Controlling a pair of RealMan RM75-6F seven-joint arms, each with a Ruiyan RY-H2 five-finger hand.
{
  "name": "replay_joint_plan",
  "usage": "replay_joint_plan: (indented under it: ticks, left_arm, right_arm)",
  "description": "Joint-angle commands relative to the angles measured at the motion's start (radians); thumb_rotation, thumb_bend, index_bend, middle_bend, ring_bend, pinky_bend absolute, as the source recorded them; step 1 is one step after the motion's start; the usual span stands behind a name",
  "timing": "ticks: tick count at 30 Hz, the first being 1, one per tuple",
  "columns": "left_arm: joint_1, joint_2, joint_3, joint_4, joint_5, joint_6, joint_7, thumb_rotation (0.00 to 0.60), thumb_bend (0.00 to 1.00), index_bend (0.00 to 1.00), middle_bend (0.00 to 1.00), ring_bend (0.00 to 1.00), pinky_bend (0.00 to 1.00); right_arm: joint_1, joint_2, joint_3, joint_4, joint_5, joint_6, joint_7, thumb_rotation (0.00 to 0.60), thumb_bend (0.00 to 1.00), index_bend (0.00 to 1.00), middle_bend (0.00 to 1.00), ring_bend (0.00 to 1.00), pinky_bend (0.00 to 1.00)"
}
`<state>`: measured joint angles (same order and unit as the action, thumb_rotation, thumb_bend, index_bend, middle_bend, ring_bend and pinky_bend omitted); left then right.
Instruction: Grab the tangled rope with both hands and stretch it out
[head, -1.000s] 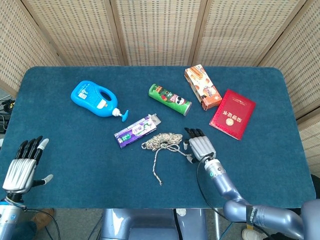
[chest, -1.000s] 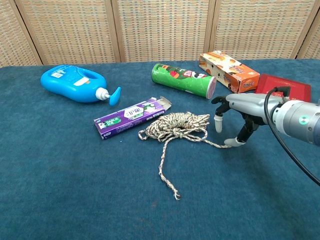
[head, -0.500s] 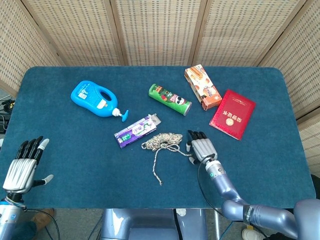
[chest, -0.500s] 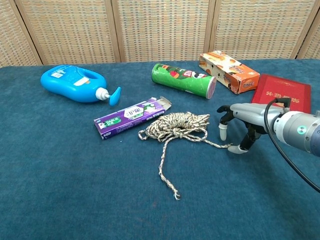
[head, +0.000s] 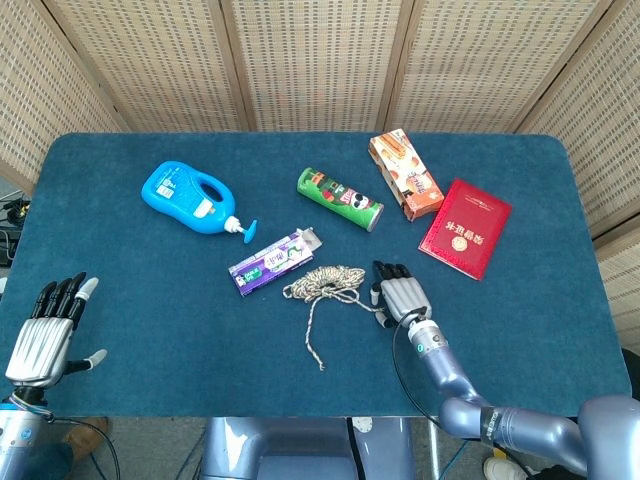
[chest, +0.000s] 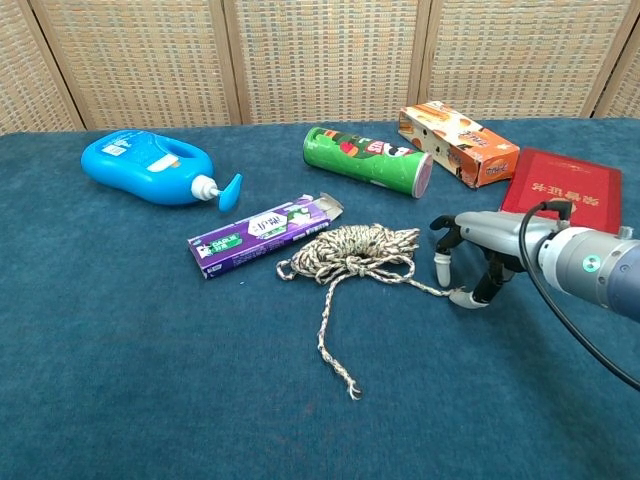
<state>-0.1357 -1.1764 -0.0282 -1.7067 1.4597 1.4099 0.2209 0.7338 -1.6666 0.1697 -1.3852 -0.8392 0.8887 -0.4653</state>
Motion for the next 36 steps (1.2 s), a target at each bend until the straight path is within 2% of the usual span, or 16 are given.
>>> replay_joint_plan:
  ticks: [1, 4, 11, 18, 26, 28, 31, 36]
  left_arm:
    - [0.000, 0.000, 0.000, 0.000, -0.001, -0.001, 0.000, 0.600, 0.00, 0.00, 0.00, 0.00, 0.00]
    - [-0.001, 0.000, 0.000, -0.001, -0.001, -0.001, 0.000, 0.600, 0.00, 0.00, 0.00, 0.00, 0.00]
    - [-0.001, 0.001, 0.002, -0.003, 0.000, 0.000, 0.001, 0.600, 0.00, 0.00, 0.00, 0.00, 0.00]
    - [-0.005, -0.003, 0.006, -0.002, 0.009, -0.005, 0.003, 0.600, 0.00, 0.00, 0.00, 0.00, 0.00]
    - [-0.044, -0.011, 0.011, -0.004, 0.083, -0.024, 0.042, 0.600, 0.00, 0.01, 0.00, 0.00, 0.00]
    - [-0.083, -0.017, 0.000, -0.002, 0.121, -0.050, 0.084, 0.600, 0.01, 0.06, 0.00, 0.00, 0.00]
    - [-0.154, -0.036, -0.023, 0.006, 0.172, -0.105, 0.110, 0.600, 0.07, 0.20, 0.00, 0.00, 0.00]
    - [-0.316, -0.070, -0.045, 0.022, 0.268, -0.260, 0.024, 0.600, 0.11, 0.40, 0.00, 0.00, 0.00]
  right_arm:
    - [0.003, -0.001, -0.003, 0.003, 0.006, -0.002, -0.005, 0.600, 0.35, 0.50, 0.00, 0.00, 0.00]
    - [0.007, -0.005, -0.004, 0.005, 0.013, -0.003, -0.007, 0.600, 0.38, 0.51, 0.00, 0.00, 0.00]
    - [0.011, -0.013, -0.009, 0.015, 0.017, -0.003, -0.008, 0.600, 0.43, 0.60, 0.00, 0.00, 0.00]
    - [0.003, -0.019, -0.007, 0.020, -0.026, 0.015, 0.032, 0.600, 0.43, 0.69, 0.00, 0.00, 0.00]
    - [-0.001, -0.008, -0.003, 0.017, -0.056, 0.012, 0.066, 0.600, 0.43, 0.69, 0.00, 0.00, 0.00]
    - [0.000, -0.005, -0.004, 0.013, -0.057, 0.009, 0.064, 0.600, 0.43, 0.69, 0.00, 0.00, 0.00]
    - [0.002, -0.002, -0.003, 0.007, -0.056, 0.010, 0.061, 0.600, 0.43, 0.69, 0.00, 0.00, 0.00]
    - [0.006, 0.000, -0.002, -0.003, -0.051, 0.004, 0.061, 0.600, 0.43, 0.69, 0.00, 0.00, 0.00]
